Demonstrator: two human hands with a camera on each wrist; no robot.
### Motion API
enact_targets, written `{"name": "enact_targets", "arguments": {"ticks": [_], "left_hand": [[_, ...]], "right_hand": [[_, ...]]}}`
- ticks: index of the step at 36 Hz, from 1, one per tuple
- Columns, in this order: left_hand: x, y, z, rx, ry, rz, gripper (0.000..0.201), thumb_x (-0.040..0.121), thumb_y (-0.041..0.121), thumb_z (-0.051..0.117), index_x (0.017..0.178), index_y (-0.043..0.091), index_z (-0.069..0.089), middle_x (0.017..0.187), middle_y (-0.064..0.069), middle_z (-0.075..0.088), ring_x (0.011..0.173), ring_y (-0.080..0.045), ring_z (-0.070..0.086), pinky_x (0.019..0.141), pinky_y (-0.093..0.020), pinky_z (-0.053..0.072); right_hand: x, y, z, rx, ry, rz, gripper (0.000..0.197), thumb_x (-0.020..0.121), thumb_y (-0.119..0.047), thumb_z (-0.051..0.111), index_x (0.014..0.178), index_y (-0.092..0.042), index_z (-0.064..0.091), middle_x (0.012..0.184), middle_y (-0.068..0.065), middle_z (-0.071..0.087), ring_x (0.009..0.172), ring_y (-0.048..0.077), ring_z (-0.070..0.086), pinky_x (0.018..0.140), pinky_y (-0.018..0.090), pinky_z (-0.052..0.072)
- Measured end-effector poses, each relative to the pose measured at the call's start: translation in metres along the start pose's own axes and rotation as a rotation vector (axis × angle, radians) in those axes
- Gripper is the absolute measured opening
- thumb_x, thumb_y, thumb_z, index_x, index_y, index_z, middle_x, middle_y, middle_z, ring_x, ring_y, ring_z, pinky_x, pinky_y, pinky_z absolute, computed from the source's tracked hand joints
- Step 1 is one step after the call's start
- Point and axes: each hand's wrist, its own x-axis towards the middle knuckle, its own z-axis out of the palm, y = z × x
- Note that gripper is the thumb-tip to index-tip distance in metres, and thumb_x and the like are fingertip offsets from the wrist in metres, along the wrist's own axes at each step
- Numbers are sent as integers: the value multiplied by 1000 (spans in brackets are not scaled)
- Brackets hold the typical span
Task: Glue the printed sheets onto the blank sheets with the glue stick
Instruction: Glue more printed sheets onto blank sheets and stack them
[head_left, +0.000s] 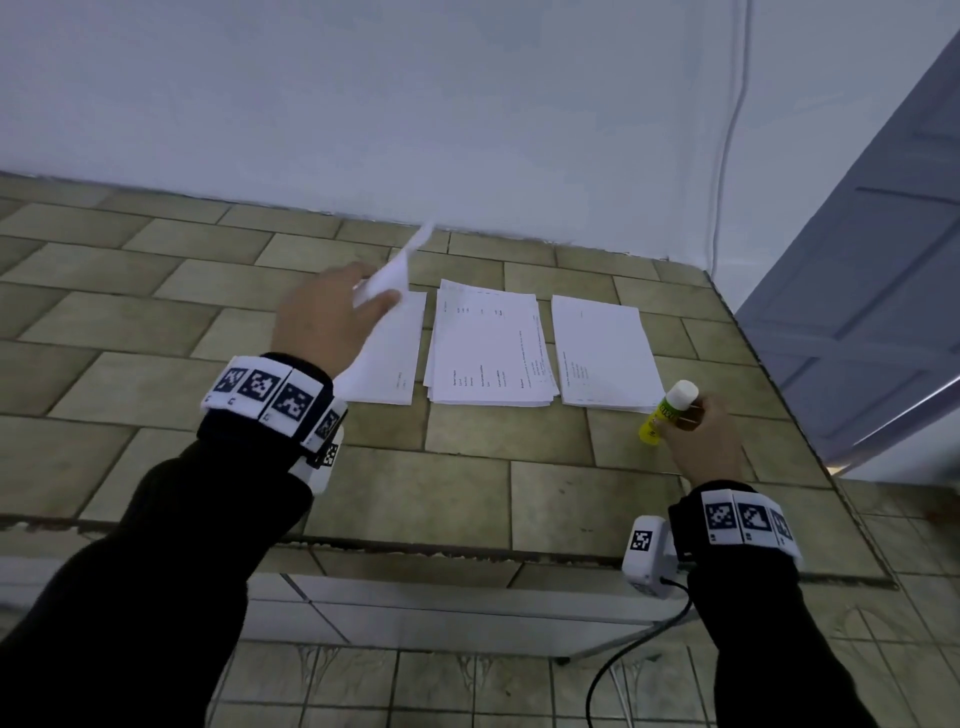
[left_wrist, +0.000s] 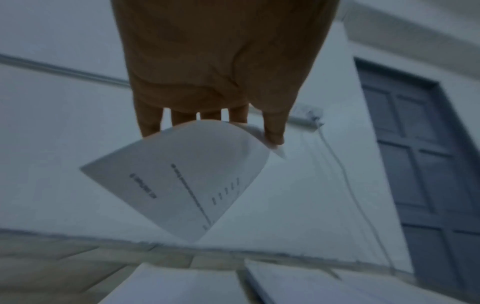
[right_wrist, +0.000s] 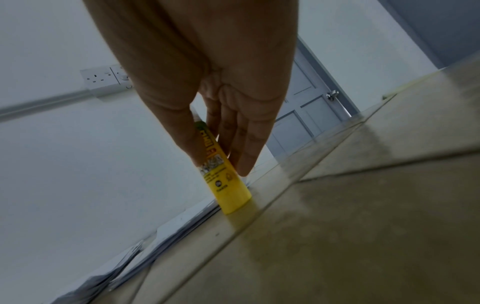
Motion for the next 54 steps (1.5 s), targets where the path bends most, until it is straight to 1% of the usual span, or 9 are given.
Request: {"name": "enact_targets", "arguments": {"ticks": [8, 14, 20, 28, 34, 38, 42, 45, 54], "left_hand": [[-54, 32, 7, -137, -493, 415, 53, 95, 42, 57, 144, 27, 44, 150, 4, 41, 134, -12, 41, 111, -30, 33], [-89, 21, 34, 104, -772, 591, 59, 93, 60, 46, 147, 36, 37, 160, 9, 23, 146, -8, 20, 113, -21, 13], [-107, 7, 50, 367, -897, 659, 56, 98, 51, 46, 150, 41, 28, 164, 7, 2, 150, -12, -9, 120, -39, -6], [-110, -5, 51, 367, -935, 601, 67, 94, 39, 47, 152, 43, 15, 160, 7, -18, 143, -10, -26, 121, -42, -6], [-114, -11, 52, 232, -758, 311, 110, 62, 90, 4, 156, 31, 8, 163, 7, -11, 143, -1, -19, 122, -43, -4], [-115, -13, 67, 324, -625, 207, 133, 50, 92, -25, 157, 20, 9, 164, 2, -6, 150, -12, -11, 121, -48, -1], [-117, -25, 82, 378, -523, 228, 121, 65, 89, -20, 154, 18, 24, 164, -4, 9, 151, -21, 1, 118, -57, 12], [-119, -32, 88, 372, -494, 241, 110, 75, 87, -10, 154, 20, 28, 163, -5, 14, 151, -24, 9, 117, -58, 14], [-122, -35, 95, 370, -451, 234, 114, 73, 89, -10, 156, 15, 16, 164, -2, 5, 151, -21, 5, 117, -56, 7]], "right_hand": [[1, -1, 2, 11, -72, 12, 49, 82, -4, 72, 125, -2, 48, 125, 17, 59, 110, 31, 59, 81, 32, 41], [-1, -4, 0, 0, -146, -30, 47, 83, -5, 71, 124, -2, 48, 124, 17, 60, 106, 28, 60, 77, 29, 39], [-10, -11, 4, 31, -233, -103, 48, 84, -8, 72, 126, -3, 48, 122, 14, 60, 94, 18, 56, 78, 28, 42], [-23, -24, 11, 36, -342, -239, 30, 85, -17, 72, 111, -13, 58, 101, 4, 65, 90, 19, 62, 74, 26, 52], [-30, -43, 20, 2, -386, -389, 30, 86, -21, 71, 114, -16, 59, 96, -1, 60, 74, 3, 55, 56, 4, 41], [-35, -59, 38, 44, -412, -418, 40, 79, -23, 78, 113, -19, 57, 96, -2, 59, 74, 5, 55, 57, 10, 42], [-45, -81, 60, 141, -438, -410, 35, 74, -15, 82, 101, -16, 60, 87, -7, 61, 72, 0, 58, 62, 10, 47], [-49, -92, 76, 170, -466, -425, 27, 72, -13, 82, 92, -8, 64, 87, 0, 70, 76, 9, 69, 76, 29, 57], [-69, -125, 116, -22, -535, -580, 22, 82, -15, 70, 92, -3, 54, 92, 14, 65, 83, 28, 64, 78, 45, 52]]}}
